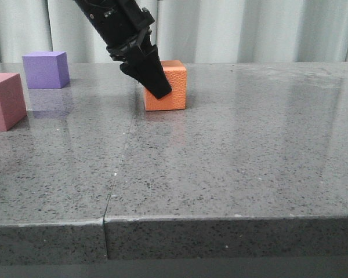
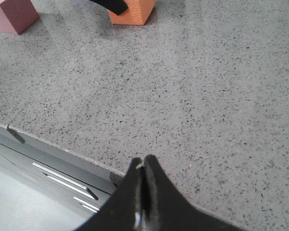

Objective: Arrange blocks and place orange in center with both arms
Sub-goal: 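Lower the left gripper onto the orange cube and grasp it, then carry the orange cube with the left gripper beside the purple cube and lower it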

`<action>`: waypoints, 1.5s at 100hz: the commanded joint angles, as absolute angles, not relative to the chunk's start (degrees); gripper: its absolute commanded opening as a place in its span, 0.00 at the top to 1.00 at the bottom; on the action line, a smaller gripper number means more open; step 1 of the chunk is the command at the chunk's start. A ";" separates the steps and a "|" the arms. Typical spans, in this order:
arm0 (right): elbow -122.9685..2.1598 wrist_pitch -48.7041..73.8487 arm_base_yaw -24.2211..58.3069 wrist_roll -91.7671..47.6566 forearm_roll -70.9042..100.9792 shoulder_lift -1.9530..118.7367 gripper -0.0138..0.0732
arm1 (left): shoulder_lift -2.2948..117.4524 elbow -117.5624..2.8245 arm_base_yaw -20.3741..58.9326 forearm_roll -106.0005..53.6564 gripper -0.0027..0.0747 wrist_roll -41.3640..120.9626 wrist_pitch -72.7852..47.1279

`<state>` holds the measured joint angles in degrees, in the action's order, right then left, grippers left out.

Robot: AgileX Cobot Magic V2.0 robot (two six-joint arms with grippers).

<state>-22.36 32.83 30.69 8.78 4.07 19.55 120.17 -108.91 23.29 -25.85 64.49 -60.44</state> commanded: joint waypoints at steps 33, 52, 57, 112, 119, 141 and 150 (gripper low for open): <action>-23.72 29.06 30.68 8.25 3.73 19.87 0.92 | 109.48 -115.51 23.87 -14.64 0.45 39.66 -56.69; -23.72 29.06 30.68 8.25 3.73 19.87 0.92 | 104.57 -115.51 23.16 0.00 0.45 17.70 -57.27; -23.72 29.06 30.68 8.25 3.73 19.87 0.92 | 103.57 -115.51 22.46 2.04 0.45 13.72 -57.92; -23.72 29.06 30.68 8.25 3.73 19.87 0.92 | 98.79 -102.64 9.83 2.60 0.45 -7.40 -53.17; -23.72 29.06 30.68 8.25 3.73 19.87 0.92 | 98.79 -99.96 9.51 2.74 0.45 -9.97 -49.59; -23.72 29.06 30.68 8.25 3.73 19.87 0.92 | 98.79 -93.12 9.51 8.13 0.45 -18.74 -45.20; -23.72 29.06 30.68 8.25 3.73 19.87 0.92 | 98.89 -90.58 9.51 10.43 0.45 -20.34 -43.82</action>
